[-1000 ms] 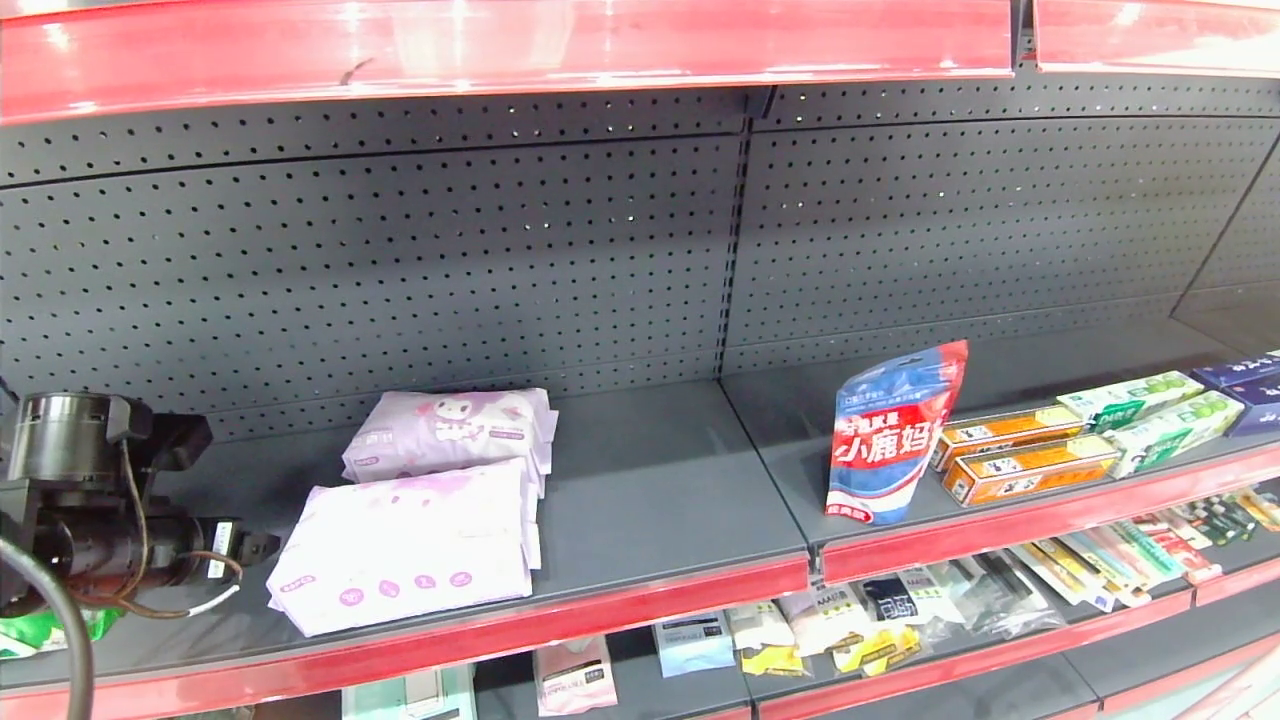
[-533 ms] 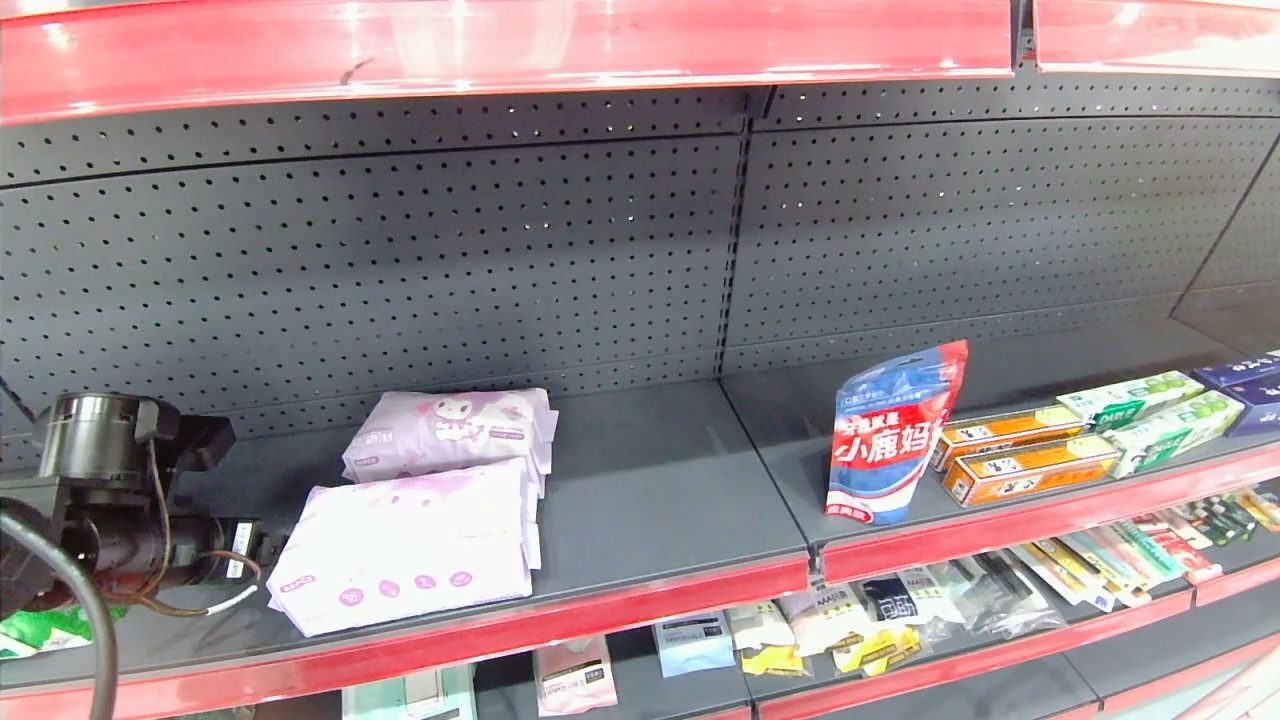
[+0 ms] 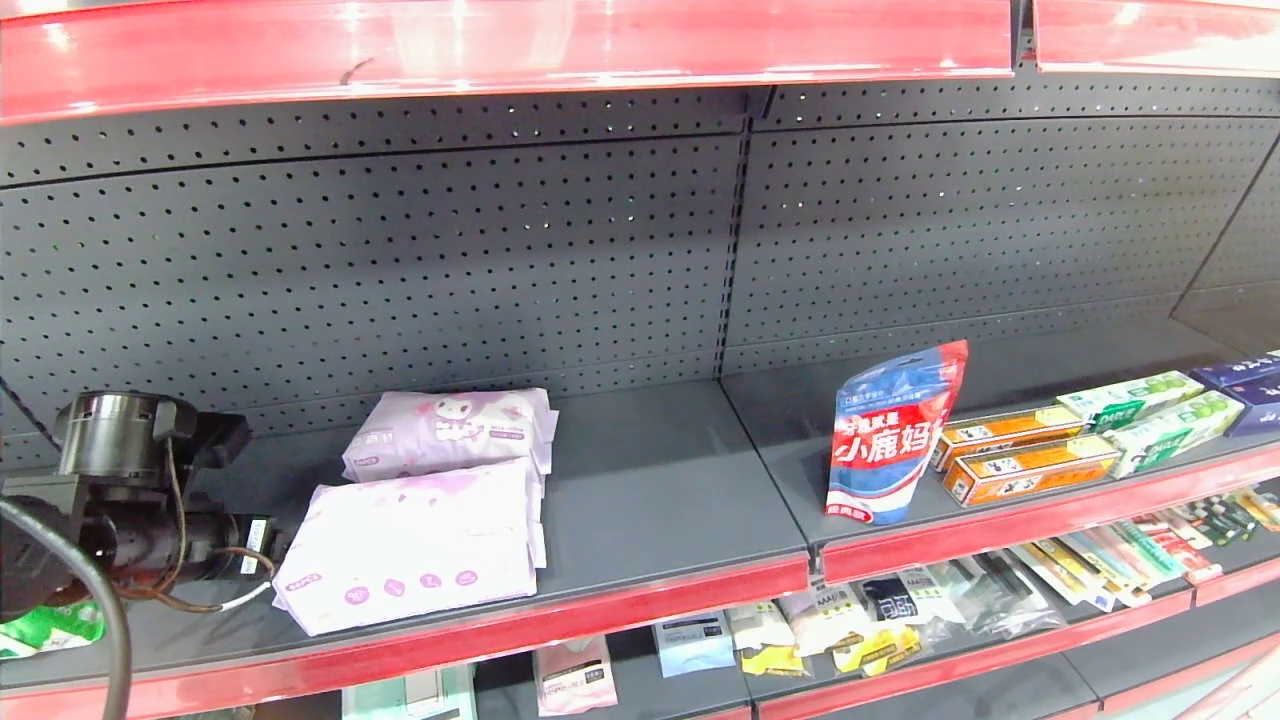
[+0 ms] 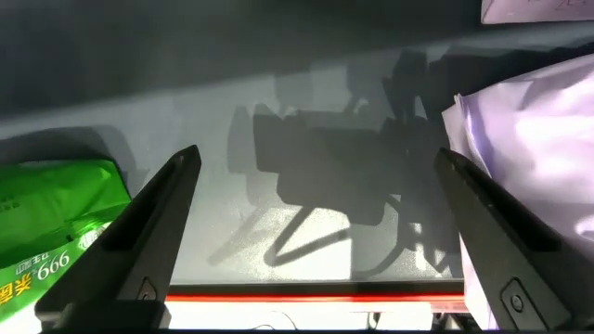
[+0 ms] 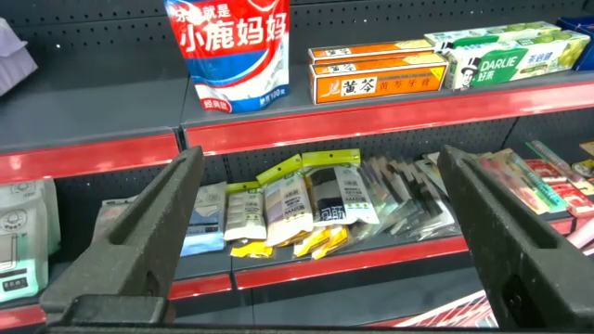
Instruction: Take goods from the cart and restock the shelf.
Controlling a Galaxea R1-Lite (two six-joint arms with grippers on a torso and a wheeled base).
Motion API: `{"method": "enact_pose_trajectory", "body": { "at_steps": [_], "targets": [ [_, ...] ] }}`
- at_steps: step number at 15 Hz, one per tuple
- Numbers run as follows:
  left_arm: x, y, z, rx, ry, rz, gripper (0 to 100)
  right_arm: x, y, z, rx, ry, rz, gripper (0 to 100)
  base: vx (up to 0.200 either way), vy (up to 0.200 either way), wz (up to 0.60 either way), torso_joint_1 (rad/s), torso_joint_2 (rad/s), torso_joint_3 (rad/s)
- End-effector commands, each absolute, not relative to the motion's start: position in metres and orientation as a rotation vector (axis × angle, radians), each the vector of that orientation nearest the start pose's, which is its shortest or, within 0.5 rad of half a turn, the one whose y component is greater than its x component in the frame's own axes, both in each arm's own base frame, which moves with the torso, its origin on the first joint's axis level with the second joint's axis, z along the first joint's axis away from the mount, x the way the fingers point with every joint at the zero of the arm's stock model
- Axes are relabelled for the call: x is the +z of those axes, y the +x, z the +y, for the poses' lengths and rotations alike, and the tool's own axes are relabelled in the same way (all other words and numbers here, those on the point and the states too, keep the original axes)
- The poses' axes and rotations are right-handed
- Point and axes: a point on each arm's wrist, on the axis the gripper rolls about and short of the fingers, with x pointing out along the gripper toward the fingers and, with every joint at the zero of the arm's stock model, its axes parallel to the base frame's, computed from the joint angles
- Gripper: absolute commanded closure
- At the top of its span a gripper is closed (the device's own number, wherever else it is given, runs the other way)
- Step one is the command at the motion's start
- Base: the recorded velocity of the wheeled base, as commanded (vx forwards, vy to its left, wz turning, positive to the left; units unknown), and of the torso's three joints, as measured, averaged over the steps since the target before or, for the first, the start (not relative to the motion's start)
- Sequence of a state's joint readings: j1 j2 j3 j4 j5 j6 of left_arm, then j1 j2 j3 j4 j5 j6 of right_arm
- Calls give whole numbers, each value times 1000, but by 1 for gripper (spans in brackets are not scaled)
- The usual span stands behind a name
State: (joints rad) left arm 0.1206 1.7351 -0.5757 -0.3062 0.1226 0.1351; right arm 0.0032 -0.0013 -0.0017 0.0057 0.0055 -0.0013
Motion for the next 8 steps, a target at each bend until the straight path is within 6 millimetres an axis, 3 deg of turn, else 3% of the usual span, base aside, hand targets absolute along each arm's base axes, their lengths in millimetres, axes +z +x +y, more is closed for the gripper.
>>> {"method": "enact_pose_trajectory", "body": {
  "at_steps": [1, 8],
  "targets": [
    [89, 253, 33, 169, 127, 869, 0, 75, -23, 0, 9, -2, 5, 0, 0, 0, 0, 0, 0, 0],
    [88, 254, 28, 152, 135, 872, 0, 75, -23, 0, 8, -2, 5, 0, 0, 0, 0, 0, 0, 0]
  ]
}}
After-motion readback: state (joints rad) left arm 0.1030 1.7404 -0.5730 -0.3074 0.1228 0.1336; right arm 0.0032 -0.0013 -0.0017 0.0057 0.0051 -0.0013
